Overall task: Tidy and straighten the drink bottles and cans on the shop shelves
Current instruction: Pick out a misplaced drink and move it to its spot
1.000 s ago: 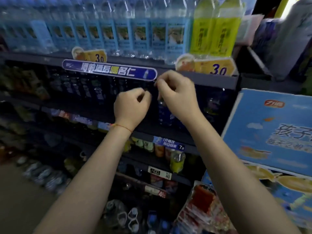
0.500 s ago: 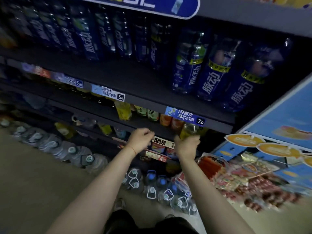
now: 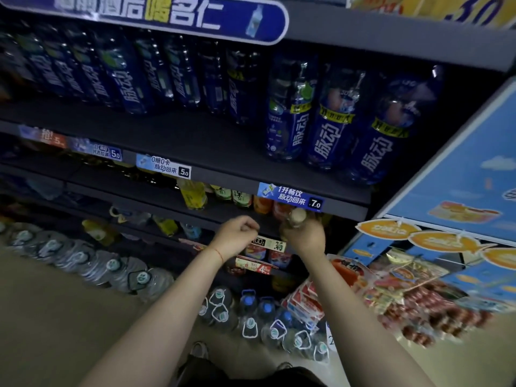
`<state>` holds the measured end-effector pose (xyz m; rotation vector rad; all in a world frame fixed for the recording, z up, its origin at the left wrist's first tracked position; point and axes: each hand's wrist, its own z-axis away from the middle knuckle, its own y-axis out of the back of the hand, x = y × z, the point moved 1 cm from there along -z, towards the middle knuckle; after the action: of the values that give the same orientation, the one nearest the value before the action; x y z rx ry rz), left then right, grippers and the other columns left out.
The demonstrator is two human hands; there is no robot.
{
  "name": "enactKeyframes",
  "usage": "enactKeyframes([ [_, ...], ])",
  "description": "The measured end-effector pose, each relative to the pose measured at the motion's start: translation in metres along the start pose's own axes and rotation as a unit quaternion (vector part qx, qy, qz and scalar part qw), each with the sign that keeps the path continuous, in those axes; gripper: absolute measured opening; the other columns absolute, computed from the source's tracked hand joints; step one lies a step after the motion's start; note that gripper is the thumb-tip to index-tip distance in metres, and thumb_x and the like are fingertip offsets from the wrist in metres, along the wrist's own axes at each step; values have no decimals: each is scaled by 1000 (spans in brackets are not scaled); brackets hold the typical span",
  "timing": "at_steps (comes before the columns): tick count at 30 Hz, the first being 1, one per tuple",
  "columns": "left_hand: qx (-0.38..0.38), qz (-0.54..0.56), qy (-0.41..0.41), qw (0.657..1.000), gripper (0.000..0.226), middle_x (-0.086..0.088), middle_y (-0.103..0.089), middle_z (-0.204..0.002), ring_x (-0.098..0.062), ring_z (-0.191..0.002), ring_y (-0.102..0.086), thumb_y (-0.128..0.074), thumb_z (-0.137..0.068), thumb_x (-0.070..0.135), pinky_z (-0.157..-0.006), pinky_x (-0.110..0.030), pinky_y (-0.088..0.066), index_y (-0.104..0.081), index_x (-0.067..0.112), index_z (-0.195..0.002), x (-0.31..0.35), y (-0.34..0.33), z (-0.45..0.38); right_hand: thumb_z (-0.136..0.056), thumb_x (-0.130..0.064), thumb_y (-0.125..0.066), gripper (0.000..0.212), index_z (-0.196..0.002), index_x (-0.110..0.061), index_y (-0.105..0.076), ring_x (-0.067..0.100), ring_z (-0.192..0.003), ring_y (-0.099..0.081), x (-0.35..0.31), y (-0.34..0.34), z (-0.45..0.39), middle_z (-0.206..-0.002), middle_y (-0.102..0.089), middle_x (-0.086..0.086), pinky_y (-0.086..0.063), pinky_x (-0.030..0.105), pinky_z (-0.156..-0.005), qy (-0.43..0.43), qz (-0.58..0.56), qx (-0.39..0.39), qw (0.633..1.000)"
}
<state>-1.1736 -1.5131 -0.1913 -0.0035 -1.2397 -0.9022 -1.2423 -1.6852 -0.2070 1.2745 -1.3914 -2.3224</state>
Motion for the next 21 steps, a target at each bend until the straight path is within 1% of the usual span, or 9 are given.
enactKeyframes([
  [2,-38,-20,-6,999,40,3,-60,-113,-17,-94,-63,-67,-84,13,-71,-32,-53,-58,26,-121,4,0,3,-80,-33,-75,36,-110,-16,-64,26,-99,-67,-6,7,12,-108,-70,5,-41,24,-69,57,-1,-21,998],
  [5,-102,-64,-27,992,81,3,-48,-135,-19,-118,-54,-81,-74,16,-87,-31,-50,-40,27,-143,10,3,12,-70,-42,-77,31,-94,-26,-65,17,-89,-67,-31,28,30,-91,-70,-6,-51,29,-69,153,17,-103,983],
  [6,-115,-67,-38,990,83,4,-50,-134,-17,-121,-53,-83,-72,16,-91,-29,-47,-40,27,-142,14,6,17,-66,-46,-77,32,-90,-29,-65,14,-86,-66,-42,38,38,-87,-69,-8,-53,33,-70,189,22,-129,973],
  [9,-136,-16,-69,988,63,8,-65,-117,-13,-111,-60,-87,-69,9,-92,-24,-48,-54,30,-118,31,23,35,-60,-52,-81,37,-84,-29,-64,11,-79,-66,-75,69,59,-83,-70,-7,-54,38,-69,242,-8,-156,958],
  [11,-102,34,-110,988,59,7,-72,-111,-15,-109,-65,-90,-59,22,-99,-32,-51,-63,33,-110,46,39,49,-65,-53,-82,38,-86,-28,-63,12,-81,-66,-97,91,70,-86,-70,-6,-53,38,-68,272,-28,-142,951],
  [13,-37,92,-152,983,74,5,-72,-113,-16,-110,-66,-88,-48,37,-100,-36,-52,-62,29,-117,64,54,64,-66,-57,-82,48,-98,-27,-65,9,-86,-65,-118,115,80,-93,-69,-9,-55,35,-73,304,-62,-112,944],
  [15,36,151,-205,966,85,5,-71,-115,-15,-112,-66,-90,-47,39,-97,-36,-53,-58,28,-124,88,66,81,-67,-57,-83,57,-111,-26,-65,6,-93,-65,-137,140,91,-102,-68,-10,-56,31,-80,338,-120,-89,929],
  [18,105,205,-302,925,67,9,-73,-109,-12,-105,-68,-89,-55,32,-87,-31,-55,-61,31,-116,136,84,111,-71,-53,-82,55,-116,-28,-62,7,-96,-64,-157,180,104,-108,-67,-9,-54,29,-83,397,-190,-64,895],
  [21,143,216,-384,886,57,9,-75,-101,-12,-98,-70,-84,-59,38,-81,-28,-54,-64,27,-111,189,102,138,-72,-49,-83,58,-121,-32,-59,11,-100,-63,-164,217,112,-112,-65,-6,-53,29,-86,455,-208,-49,864],
])
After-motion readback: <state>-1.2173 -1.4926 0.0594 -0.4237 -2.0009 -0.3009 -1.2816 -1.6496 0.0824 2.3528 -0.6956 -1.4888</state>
